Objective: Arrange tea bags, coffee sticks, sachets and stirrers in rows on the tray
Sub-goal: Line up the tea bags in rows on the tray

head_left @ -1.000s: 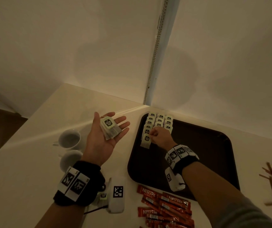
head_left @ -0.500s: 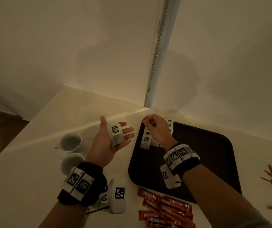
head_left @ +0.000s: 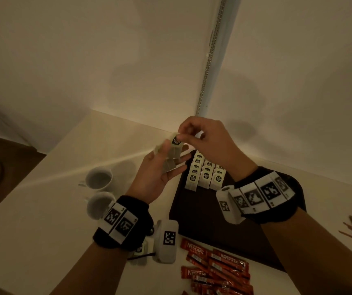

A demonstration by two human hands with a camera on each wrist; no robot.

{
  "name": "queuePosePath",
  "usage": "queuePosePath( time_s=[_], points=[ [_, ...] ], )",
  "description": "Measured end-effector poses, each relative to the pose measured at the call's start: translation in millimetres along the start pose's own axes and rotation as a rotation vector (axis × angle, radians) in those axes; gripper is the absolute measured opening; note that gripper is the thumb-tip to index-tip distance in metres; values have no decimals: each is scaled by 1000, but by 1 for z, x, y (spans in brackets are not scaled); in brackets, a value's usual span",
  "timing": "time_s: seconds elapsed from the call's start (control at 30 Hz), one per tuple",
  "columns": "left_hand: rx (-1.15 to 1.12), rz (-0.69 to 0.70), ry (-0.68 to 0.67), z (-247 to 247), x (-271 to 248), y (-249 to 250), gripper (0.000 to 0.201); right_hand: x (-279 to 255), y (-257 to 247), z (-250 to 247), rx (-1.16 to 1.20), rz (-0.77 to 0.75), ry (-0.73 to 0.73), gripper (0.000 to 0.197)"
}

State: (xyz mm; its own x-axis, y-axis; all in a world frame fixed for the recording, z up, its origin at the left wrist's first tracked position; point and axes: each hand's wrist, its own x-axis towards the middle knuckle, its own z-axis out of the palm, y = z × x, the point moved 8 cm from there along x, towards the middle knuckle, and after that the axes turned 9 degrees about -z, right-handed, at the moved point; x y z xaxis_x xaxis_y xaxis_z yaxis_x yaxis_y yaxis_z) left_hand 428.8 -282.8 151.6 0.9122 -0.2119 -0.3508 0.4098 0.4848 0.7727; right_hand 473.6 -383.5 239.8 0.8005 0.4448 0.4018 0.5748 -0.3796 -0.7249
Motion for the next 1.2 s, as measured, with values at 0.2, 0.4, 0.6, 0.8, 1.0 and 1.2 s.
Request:
queuePosePath(
  time_s=[0.2,0.4,0.6,0.8,1.0,1.2],
  points=[
    [-97,207,37,7,-7,17,27,13,-42,-23,-12,-113,34,6],
    [-133,208,-49,25,-11,23,24,23,-67,-30,-115,-163,27,6],
    [-186,131,-83,35,-14,15,25,29,-71,-31,-241,-118,-2,9],
    [-273,86,-72,36,-16,11,19,30,-73,-30,-352,-104,-45,14],
    [-297,82,-51,37,-17,11,21,28,-73,-33,-373,-97,-30,14],
    [-274,94,-31,33,-17,11,19,22,-65,-39,-287,-62,31,11]
  ],
)
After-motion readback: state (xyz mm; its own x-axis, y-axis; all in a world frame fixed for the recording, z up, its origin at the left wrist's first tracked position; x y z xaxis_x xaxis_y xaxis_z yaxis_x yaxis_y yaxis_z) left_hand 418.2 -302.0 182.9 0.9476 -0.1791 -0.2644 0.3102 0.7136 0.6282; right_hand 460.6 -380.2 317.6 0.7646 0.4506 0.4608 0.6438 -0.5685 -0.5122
